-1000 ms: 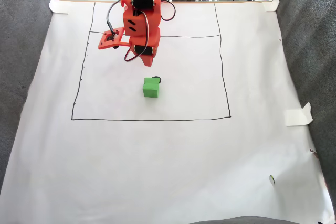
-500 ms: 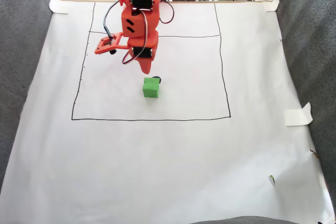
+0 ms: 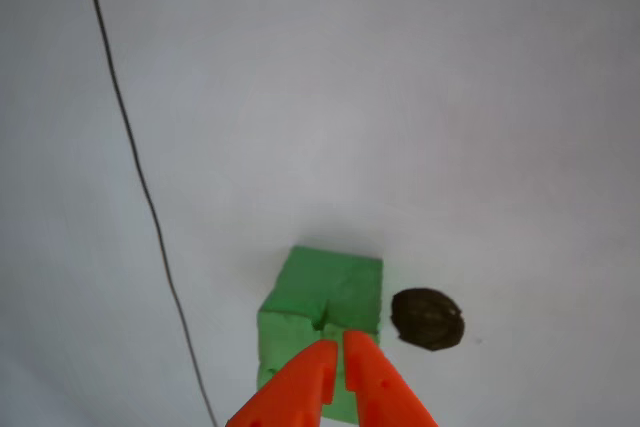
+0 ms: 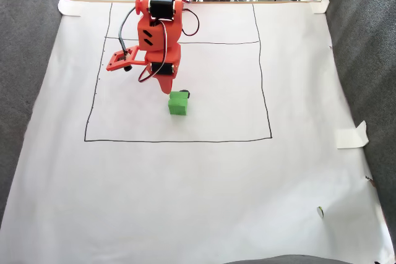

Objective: Grasp the colored block, Place it on the black dot, and then return the arm to the default position.

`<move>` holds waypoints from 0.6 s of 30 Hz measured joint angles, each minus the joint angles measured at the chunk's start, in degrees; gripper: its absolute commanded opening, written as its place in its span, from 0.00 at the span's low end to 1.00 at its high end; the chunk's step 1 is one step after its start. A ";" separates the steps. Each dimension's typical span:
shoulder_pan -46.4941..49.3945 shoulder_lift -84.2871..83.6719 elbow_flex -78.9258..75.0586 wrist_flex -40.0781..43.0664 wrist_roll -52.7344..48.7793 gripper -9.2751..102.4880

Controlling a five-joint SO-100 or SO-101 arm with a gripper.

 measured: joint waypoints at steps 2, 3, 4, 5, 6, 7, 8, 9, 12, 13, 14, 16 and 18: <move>0.00 0.00 0.00 0.18 -0.53 0.17; -0.09 0.00 0.00 0.53 -0.62 0.20; -0.09 0.00 0.00 0.88 -0.62 0.21; -0.09 0.00 0.00 1.05 -0.79 0.24; -0.26 0.00 0.00 1.41 -1.05 0.26; -0.53 0.00 0.00 1.67 -1.23 0.29; -0.88 0.00 0.00 2.11 -1.41 0.31; -1.23 0.00 0.00 2.55 -1.67 0.33; -2.20 0.00 0.00 3.78 -2.72 0.37; -2.46 0.00 0.00 4.13 -3.16 0.37; -2.72 0.00 0.00 4.57 -3.43 0.37; -2.90 0.00 0.00 5.27 -3.87 0.38; -2.99 0.00 0.00 5.80 -3.96 0.40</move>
